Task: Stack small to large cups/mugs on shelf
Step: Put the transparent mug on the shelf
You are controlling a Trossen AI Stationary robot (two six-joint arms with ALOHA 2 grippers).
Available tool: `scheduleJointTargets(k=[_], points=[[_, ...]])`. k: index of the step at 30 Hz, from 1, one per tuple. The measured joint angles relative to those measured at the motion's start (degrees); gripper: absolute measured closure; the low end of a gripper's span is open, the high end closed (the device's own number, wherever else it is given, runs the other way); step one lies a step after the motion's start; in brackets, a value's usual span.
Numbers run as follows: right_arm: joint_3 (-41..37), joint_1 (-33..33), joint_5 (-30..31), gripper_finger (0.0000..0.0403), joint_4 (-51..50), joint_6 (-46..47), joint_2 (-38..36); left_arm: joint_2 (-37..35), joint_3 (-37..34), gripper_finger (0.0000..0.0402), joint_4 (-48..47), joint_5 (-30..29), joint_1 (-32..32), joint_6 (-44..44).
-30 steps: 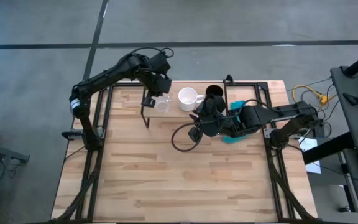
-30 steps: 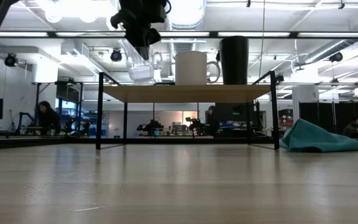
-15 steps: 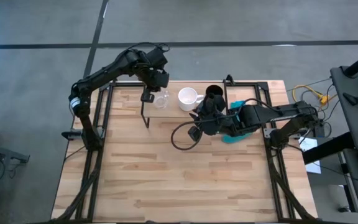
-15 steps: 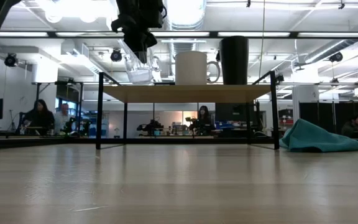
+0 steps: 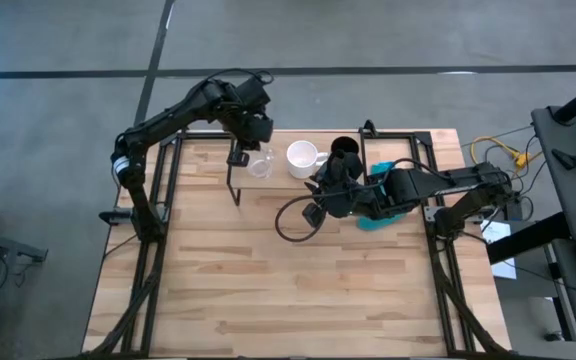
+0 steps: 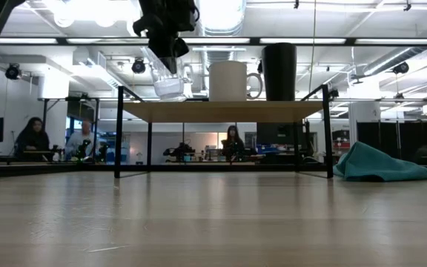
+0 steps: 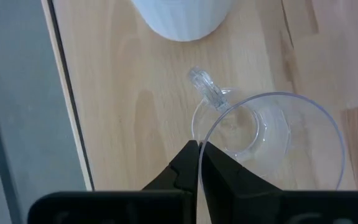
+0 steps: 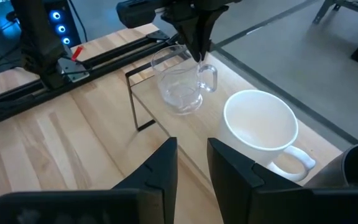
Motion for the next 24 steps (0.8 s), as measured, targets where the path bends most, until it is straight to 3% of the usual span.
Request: scheduleJointTargets(k=[24], points=[[0.00,0.00,-0.17,0.0321,0.00,0.02,0.00,0.00,-3.69,0.0402,4.63,-1.19,0.06,-1.17]])
